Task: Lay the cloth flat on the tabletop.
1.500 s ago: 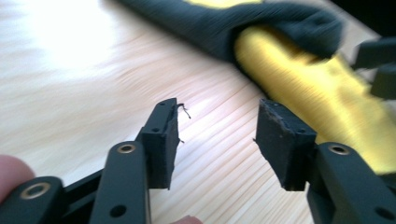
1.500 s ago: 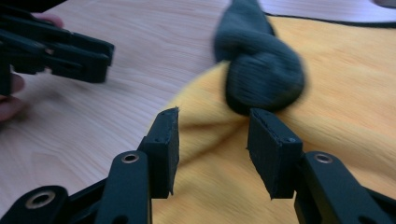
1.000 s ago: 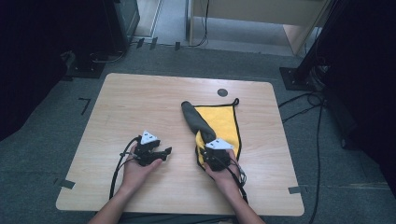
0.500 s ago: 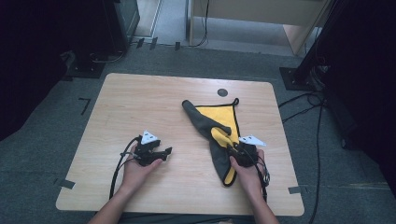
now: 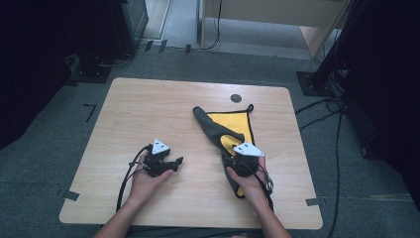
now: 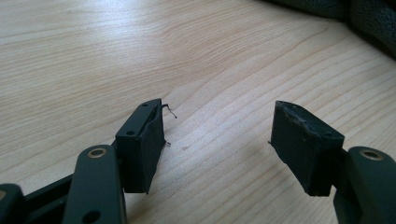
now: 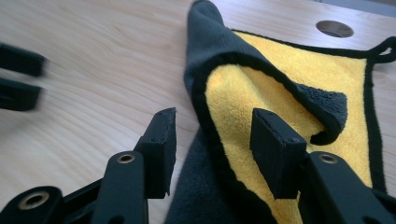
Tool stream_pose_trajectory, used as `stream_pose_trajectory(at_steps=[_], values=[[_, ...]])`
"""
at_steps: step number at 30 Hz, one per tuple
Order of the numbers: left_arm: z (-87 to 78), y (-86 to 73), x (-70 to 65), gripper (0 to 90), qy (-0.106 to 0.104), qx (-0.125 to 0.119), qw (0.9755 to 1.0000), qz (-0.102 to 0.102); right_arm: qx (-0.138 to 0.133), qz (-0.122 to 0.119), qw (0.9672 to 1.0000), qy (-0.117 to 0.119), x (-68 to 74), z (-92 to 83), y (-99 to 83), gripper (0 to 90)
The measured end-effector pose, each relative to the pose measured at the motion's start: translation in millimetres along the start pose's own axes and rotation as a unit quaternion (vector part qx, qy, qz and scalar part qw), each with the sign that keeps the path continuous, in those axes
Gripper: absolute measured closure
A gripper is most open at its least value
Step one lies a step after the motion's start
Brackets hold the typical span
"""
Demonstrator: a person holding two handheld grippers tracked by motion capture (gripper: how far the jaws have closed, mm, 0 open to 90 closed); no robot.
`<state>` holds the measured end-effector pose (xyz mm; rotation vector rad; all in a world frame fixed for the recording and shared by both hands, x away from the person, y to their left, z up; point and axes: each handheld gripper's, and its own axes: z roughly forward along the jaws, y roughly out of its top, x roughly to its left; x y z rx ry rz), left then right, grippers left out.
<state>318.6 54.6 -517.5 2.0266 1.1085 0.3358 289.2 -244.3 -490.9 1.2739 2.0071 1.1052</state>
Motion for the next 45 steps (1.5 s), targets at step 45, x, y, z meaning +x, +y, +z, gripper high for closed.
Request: stream_pose_trajectory(at_steps=[45], values=[[-11.9, 9.4, 1.2, 39.0, -0.044, -0.053, 0.9972, -0.029, 0.002, 0.004, 0.9877, 0.156, 15.9, -15.4, -5.3, 54.3]])
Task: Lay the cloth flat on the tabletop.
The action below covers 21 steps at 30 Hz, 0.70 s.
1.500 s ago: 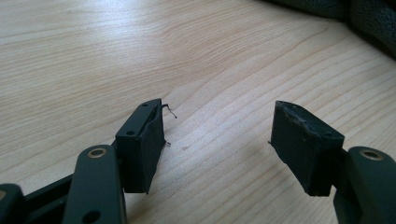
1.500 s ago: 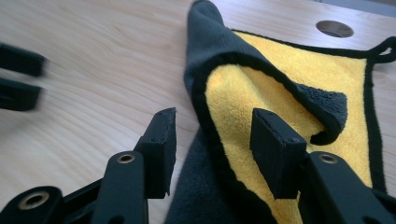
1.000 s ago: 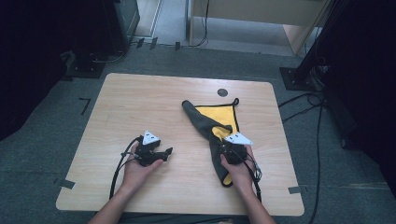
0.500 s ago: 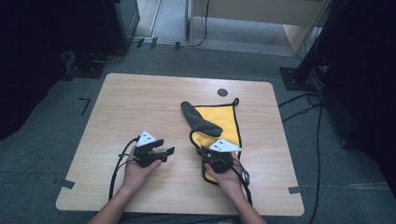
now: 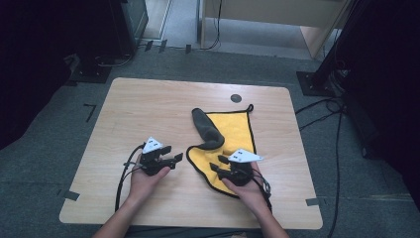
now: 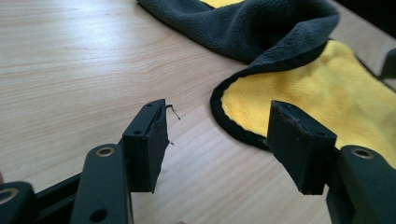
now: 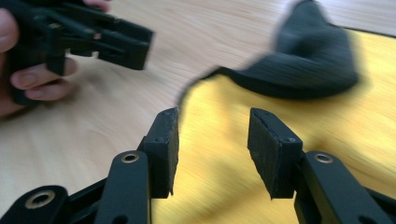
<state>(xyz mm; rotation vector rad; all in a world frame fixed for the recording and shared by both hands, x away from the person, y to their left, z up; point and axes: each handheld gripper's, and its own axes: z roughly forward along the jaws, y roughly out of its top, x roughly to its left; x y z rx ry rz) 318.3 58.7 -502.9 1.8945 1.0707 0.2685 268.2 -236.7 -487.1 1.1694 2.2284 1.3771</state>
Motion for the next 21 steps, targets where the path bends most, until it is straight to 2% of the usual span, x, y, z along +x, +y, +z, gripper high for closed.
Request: stream_pose_trajectory(at_steps=[2, 5, 7, 9, 12, 14, 15, 19, 21], values=[[8.4, 3.3, -2.8, 40.6, 0.003, 0.002, 1.0, -0.005, -0.002, 0.012, 0.9996, -0.025, -11.4, -6.9, -2.5, 55.0], [22.8, 6.2, -10.5, 42.6, 0.011, 0.0, 0.9999, -0.001, -0.006, 0.046, 0.9968, -0.065, -30.2, -15.2, -5.7, 55.3], [33.4, 9.2, -16.5, 43.2, 0.016, 0.013, 0.9998, 0.003, -0.001, 0.064, 0.9945, -0.083, -41.0, -17.8, -8.6, 55.2], [43.6, 13.0, -22.8, 44.1, 0.026, 0.032, 0.9992, 0.002, 0.006, 0.071, 0.9925, -0.099, -47.7, -18.5, -11.6, 55.0], [56.3, 14.4, -32.7, 46.6, 0.055, 0.051, 0.9968, 0.026, 0.013, 0.078, 0.9908, -0.109, -54.0, -18.7, -14.8, 54.6], [60.6, 13.0, -40.0, 50.6, 0.078, 0.058, 0.9936, 0.059, 0.015, 0.08, 0.9899, -0.115, -56.8, -19.3, -16.2, 54.4], [60.3, 12.3, -42.4, 55.2, 0.083, 0.06, 0.9923, 0.071, 0.016, 0.079, 0.9899, -0.117, -58.3, -19.8, -16.6, 54.3], [52.0, 11.3, -40.7, 75.8, 0.066, 0.077, 0.9918, 0.078, 0.018, 0.083, 0.9891, -0.12, -61.5, -21.5, -17.8, 53.8], [45.5, 6.3, -37.7, 80.1, 0.063, 0.07, 0.9928, 0.074, 0.02, 0.082, 0.9891, -0.12, -61.2, -22.0, -18.0, 53.6]])
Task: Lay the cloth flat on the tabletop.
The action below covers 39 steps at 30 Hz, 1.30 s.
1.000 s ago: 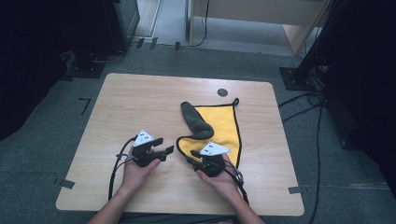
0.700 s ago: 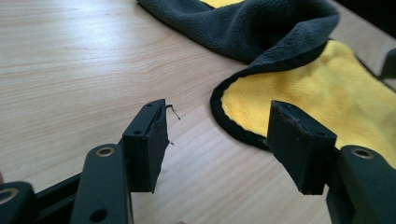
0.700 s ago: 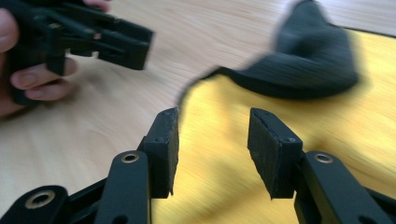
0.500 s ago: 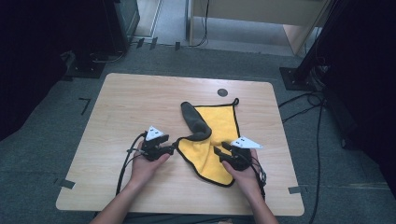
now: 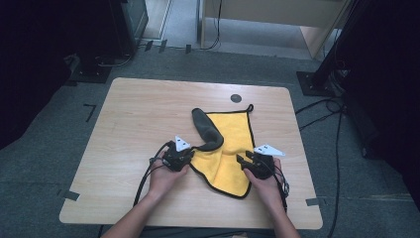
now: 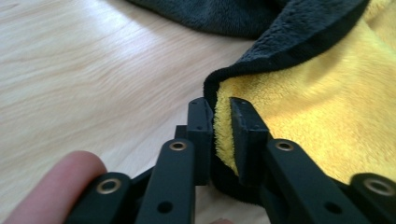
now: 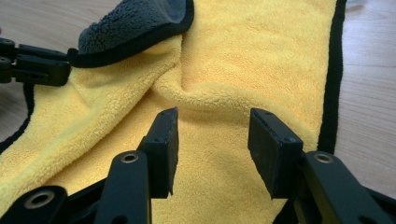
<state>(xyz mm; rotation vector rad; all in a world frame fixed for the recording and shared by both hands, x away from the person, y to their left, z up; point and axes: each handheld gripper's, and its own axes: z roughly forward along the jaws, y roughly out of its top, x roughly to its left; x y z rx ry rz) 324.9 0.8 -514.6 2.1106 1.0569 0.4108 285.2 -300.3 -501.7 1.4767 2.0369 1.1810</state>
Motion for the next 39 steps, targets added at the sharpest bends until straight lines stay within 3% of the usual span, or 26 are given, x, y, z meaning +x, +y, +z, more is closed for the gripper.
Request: stream_pose_trajectory(at_steps=[5, 9, 15, 17, 20, 23, 25, 27, 30, 32, 35, 39], values=[[-21.0, -19.9, 6.5, 82.2, -0.002, -0.002, 0.9999, -0.014, 0.012, -0.01, 0.9997, 0.019, 9.6, -6.5, -3.8, 51.1], [-37.1, -34.8, 8.9, 82.5, -0.008, -0.002, 0.9994, -0.033, 0.034, -0.025, 0.9985, 0.034, 21.1, -15.3, -17.2, 49.6], [-64.4, -60.7, 11.1, 81.9, -0.014, -0.005, 0.9976, -0.068, 0.065, -0.068, 0.9952, 0.024, 37.1, -23.1, -36.0, 47.0], [-72.3, -68.8, 7.2, 81.8, -0.009, -0.007, 0.9977, -0.067, 0.075, -0.074, 0.9942, 0.023, 38.9, -23.8, -40.9, 46.4], [-78.6, -75.4, -2.5, 81.2, 0.001, -0.007, 0.999, -0.044, 0.07, -0.08, 0.9942, 0.021, 39.9, -24.4, -44.1, 46.6], [-79.7, -76.3, -6.9, 70.1, 0.003, -0.015, 0.9995, -0.027, 0.073, -0.083, 0.9937, 0.017, 40.9, -24.0, -43.1, 45.7], [-80.2, -73.4, -2.9, 61.8, -0.017, -0.032, 0.9984, -0.044, 0.072, -0.078, 0.9942, 0.016, 43.6, -24.6, -41.4, 44.3], [-78.5, -67.7, 0.8, 55.3, -0.017, -0.043, 0.9973, -0.058, 0.059, -0.07, 0.9956, 0.019, 46.5, -25.5, -38.2, 44.1], [-70.0, -55.9, 2.4, 49.5, -0.02, -0.033, 0.9981, -0.048, 0.045, -0.072, 0.9962, 0.018, 56.1, -23.2, -33.3, 43.8], [-63.1, -53.4, -0.9, 50.8, -0.014, -0.018, 0.9994, -0.026, 0.052, -0.086, 0.9949, 0.013, 62.3, -18.4, -34.3, 43.8], [-59.9, -58.0, -4.4, 65.0, -0.003, -0.006, 0.9999, -0.011, 0.069, -0.104, 0.9922, 0.003, 64.4, -13.2, -39.0, 43.6], [-65.8, -62.6, -1.5, 75.5, -0.008, -0.004, 0.9997, -0.024, 0.07, -0.094, 0.9931, 0.011, 55.0, -16.6, -42.2, 44.8]])
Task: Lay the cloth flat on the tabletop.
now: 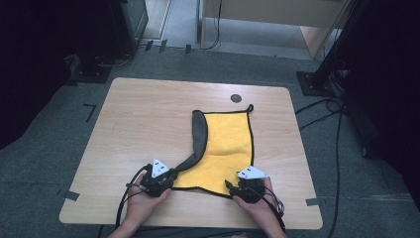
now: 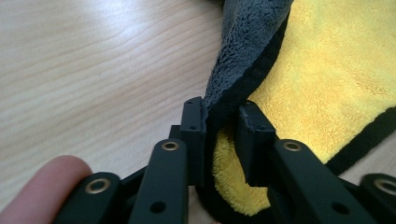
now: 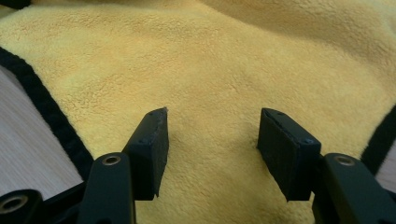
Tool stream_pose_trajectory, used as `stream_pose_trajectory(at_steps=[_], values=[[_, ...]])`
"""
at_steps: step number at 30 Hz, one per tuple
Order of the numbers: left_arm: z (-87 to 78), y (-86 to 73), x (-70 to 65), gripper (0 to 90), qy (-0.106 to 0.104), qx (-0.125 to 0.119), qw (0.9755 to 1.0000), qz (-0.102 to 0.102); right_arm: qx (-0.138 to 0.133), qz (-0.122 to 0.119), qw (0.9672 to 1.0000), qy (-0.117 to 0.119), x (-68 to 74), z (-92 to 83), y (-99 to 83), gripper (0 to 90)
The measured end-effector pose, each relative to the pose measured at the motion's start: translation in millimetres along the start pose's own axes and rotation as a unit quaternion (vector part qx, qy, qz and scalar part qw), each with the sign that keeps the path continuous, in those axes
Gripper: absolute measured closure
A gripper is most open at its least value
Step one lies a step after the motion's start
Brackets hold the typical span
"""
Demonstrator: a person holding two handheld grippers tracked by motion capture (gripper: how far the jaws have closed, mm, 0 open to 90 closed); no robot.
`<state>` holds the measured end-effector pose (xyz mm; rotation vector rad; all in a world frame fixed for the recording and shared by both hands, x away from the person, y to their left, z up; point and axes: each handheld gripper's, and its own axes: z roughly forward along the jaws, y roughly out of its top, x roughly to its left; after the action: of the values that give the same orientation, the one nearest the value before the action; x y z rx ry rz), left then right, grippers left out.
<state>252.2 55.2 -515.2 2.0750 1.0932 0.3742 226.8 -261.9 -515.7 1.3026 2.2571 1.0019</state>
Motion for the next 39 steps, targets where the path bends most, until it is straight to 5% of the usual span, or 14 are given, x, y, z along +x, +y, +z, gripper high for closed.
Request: stream_pose_trajectory(at_steps=[8, 13, 15, 17, 22, 24, 25, 28, 35, 39], values=[[-14.3, -12.4, -4.9, 80.7, -0.02, 0.007, 0.9997, -0.013, 0.011, -0.015, 0.9998, 0.006, -7.1, -6.8, -3.8, 49.2], [-18.7, -1.3, 1.1, 61.8, -0.038, -0.035, 0.9981, -0.033, 0.032, -0.011, 0.9993, 0.018, -12.0, -11.0, 2.1, 48.5], [-18.4, 10.1, -3.8, 56.8, -0.041, -0.06, 0.9968, -0.034, 0.007, 0.0, 0.9998, 0.021, -14.4, -14.7, 5.8, 47.6], [-10.8, 23.0, -14.5, 53.0, -0.043, -0.062, 0.9971, -0.009, -0.018, 0.012, 0.9996, 0.019, -15.9, -17.5, 10.7, 47.1], [23.3, 42.3, -37.0, 47.2, -0.014, -0.039, 0.9989, 0.022, -0.032, 0.004, 0.9995, -0.006, -12.4, -6.7, 15.7, 45.5], [36.1, 43.5, -40.7, 52.9, 0.04, -0.024, 0.998, 0.042, -0.022, -0.004, 0.9997, -0.01, -9.6, 0.0, 14.1, 45.3], [39.6, 42.5, -38.2, 62.8, 0.065, -0.019, 0.9967, 0.044, -0.018, -0.008, 0.9998, -0.01, -8.9, 1.5, 13.2, 45.3], [38.9, 39.2, -16.5, 77.2, 0.053, -0.013, 0.9985, -0.003, -0.002, -0.021, 0.9995, -0.022, -9.6, 4.7, 8.2, 46.0], [19.3, 26.1, 16.2, 88.4, 0.044, -0.008, 0.9978, -0.048, 0.006, -0.008, 1.0, -0.001, -20.6, -1.1, 1.4, 47.5], [11.0, 20.5, 24.3, 86.5, 0.018, -0.024, 0.9977, -0.062, 0.021, -0.014, 0.9997, 0.004, -21.3, -3.9, 3.1, 47.9]])
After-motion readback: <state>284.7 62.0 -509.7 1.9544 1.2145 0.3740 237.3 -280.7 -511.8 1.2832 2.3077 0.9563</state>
